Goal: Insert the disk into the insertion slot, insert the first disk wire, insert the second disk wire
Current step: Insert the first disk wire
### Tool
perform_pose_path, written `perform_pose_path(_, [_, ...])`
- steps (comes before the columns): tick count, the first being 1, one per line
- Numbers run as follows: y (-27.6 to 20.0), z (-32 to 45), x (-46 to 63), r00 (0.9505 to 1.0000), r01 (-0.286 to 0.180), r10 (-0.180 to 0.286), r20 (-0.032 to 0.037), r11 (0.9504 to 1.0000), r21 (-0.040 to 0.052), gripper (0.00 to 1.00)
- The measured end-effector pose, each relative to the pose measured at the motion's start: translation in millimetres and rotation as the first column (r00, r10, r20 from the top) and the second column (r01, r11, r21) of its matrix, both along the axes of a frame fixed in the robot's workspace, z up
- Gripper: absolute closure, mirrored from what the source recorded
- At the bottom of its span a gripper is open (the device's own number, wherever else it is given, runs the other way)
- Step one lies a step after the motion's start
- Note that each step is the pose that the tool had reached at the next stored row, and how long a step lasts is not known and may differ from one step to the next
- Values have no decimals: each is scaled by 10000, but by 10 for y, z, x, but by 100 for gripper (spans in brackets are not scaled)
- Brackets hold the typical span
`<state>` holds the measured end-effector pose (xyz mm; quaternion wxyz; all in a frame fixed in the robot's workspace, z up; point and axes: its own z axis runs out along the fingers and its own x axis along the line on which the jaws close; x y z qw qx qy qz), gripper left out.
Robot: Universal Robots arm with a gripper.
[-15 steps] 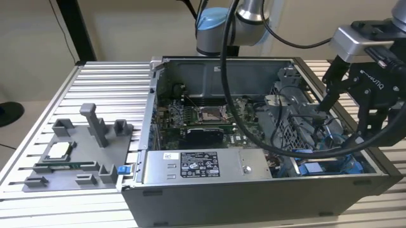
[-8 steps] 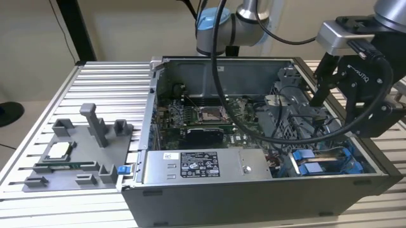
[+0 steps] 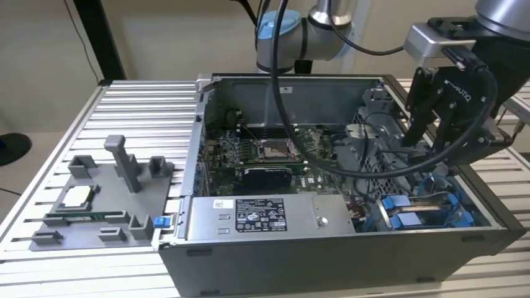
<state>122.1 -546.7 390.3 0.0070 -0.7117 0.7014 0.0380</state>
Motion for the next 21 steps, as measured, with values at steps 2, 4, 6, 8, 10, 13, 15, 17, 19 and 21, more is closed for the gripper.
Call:
perform_pose_path(2, [45, -1, -4, 10000, -48, 48, 7, 10000, -6, 0])
perform_pose_path(4, [57, -3, -5, 9999, -99, 99, 18, 9999, -29, 0])
perform_pose_path(6, [57, -3, -8, 9999, -158, 158, 18, 9998, -112, 0])
perform_pose_path(8, [57, -3, -12, 9998, -215, 215, 27, 9996, -174, 0])
perform_pose_path(10, [57, -3, -13, 9996, -271, 272, 61, 9994, -226, 0])
perform_pose_path(13, [57, -3, -13, 9988, -428, 435, 226, 9986, -308, 0])
perform_pose_path(15, [57, -3, -14, 9976, -506, 523, 449, 9980, -367, 0])
perform_pose_path(17, [65, -5, -26, 9960, -512, 541, 705, 9978, -423, 0])
perform_pose_path(19, [68, -8, -65, 9954, -507, 541, 796, 9978, -436, 0])
perform_pose_path(21, [73, -9, -118, 9952, -503, 538, 813, 9978, -438, 0])
